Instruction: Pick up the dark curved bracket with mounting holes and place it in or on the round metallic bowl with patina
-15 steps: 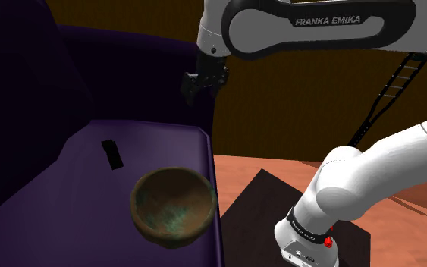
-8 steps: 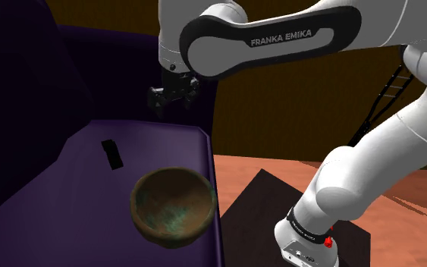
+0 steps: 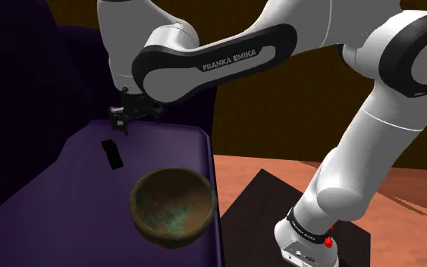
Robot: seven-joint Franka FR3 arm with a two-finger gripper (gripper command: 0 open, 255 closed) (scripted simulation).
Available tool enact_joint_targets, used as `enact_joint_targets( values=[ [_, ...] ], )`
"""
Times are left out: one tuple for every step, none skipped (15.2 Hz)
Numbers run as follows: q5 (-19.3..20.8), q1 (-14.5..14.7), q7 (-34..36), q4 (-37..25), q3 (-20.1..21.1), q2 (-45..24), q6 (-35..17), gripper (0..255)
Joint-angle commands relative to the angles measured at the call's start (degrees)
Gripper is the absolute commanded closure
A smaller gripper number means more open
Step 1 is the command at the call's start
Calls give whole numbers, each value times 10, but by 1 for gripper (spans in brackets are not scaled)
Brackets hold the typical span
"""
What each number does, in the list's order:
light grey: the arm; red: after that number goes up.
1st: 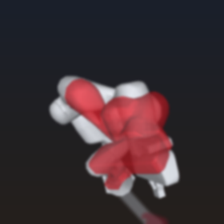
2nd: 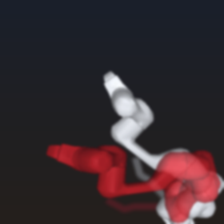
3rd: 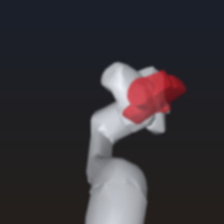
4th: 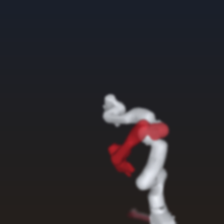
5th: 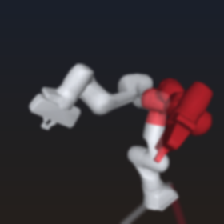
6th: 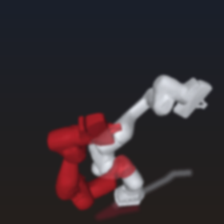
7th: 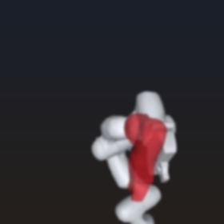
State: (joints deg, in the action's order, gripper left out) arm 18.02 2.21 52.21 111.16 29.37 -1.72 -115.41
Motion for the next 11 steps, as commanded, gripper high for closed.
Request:
enact_joint_targets(
  values=[
    [33,12,36,-46,9,-52,12,0],
    [49,21,52,-67,11,-78,18,0],
    [65,31,67,-90,11,-104,25,0],
    [80,42,81,-114,11,-130,32,0],
    [94,53,94,-139,10,-155,40,0],
    [107,66,105,-165,8,-181,48,0],
    [120,79,115,-193,5,-207,57,0],
    [126,87,120,-209,3,-222,62,0],
    [128,87,121,-205,1,-224,56,0],
    [130,86,122,-200,0,-226,50,0],
    [132,85,124,-197,-2,-229,44,0]
  ],
)
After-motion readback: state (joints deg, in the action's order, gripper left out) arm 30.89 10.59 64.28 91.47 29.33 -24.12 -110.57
